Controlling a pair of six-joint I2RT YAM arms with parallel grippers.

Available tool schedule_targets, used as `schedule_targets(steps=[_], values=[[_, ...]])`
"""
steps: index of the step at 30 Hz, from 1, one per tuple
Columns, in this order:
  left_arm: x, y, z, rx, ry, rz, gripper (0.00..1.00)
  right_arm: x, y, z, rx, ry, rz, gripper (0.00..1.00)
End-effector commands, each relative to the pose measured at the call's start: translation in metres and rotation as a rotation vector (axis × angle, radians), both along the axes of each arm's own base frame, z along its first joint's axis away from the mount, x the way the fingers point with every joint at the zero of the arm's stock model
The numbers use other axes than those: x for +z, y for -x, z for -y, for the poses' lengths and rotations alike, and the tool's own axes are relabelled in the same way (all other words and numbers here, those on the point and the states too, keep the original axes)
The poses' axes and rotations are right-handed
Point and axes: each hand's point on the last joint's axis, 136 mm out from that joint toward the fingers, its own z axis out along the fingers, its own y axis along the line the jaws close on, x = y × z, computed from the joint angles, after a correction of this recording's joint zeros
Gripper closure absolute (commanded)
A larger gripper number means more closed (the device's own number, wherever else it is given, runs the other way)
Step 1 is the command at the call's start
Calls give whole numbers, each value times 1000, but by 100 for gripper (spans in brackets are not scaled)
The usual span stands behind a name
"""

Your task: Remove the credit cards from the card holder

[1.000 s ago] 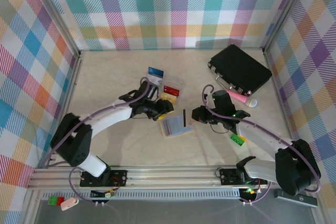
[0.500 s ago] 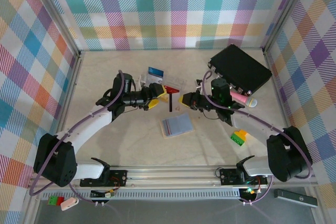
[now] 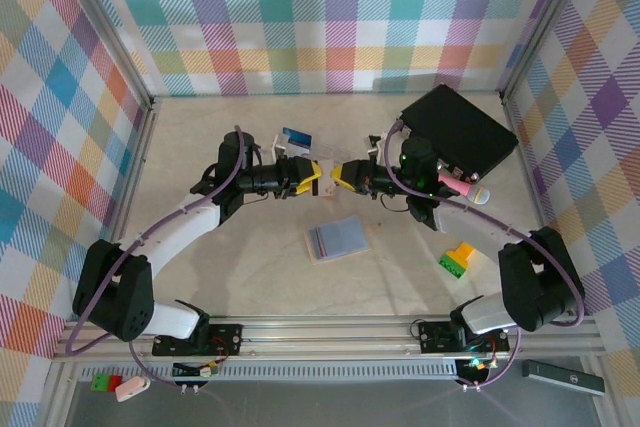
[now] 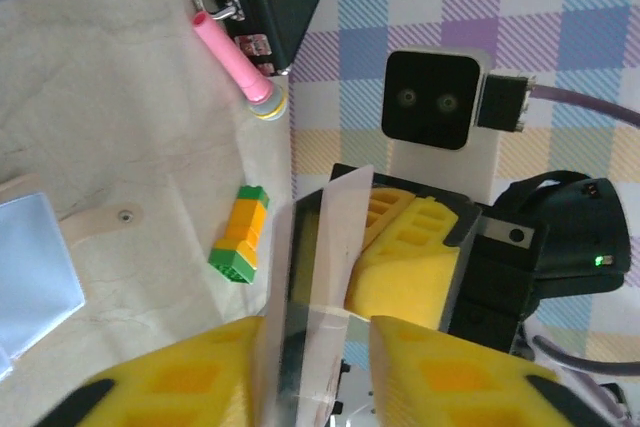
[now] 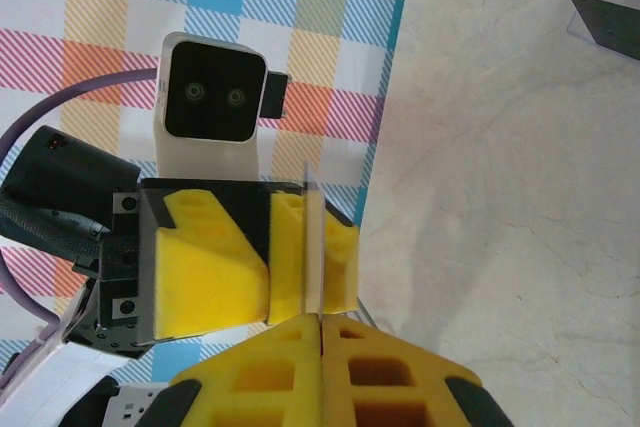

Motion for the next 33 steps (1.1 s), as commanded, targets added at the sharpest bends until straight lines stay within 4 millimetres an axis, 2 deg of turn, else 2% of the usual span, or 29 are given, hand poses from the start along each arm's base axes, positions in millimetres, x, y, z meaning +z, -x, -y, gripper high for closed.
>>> schedule_targets(steps=[1,5,8,11,14,20,26,27,28,31,33], values=[[28,-8,4,-18,67,68,76,22,-4,-2,21,-43,48,95],[36,-15,7,-6,98,71,98,25,-2,-1,13,-65,34,85],[39,-21,6,20,96,79,100,25,2,1,-2,-84,8,73],[40,-29,4,57,87,81,100,28,8,0,-1,-94,-7,71],[39,-35,3,89,81,78,100,32,12,3,-19,-106,-9,72],[36,-39,1,117,72,71,100,43,11,7,-51,-121,16,84],[34,-38,0,120,68,60,100,41,4,5,-61,-66,33,93],[33,-37,-1,123,67,59,98,40,2,4,-61,-58,38,94],[32,-37,-2,124,63,53,93,39,1,4,-63,-51,39,95],[24,-38,-11,158,25,33,71,33,-3,5,-75,3,44,99],[12,-39,-27,216,-42,10,53,23,-6,7,-83,78,55,100]])
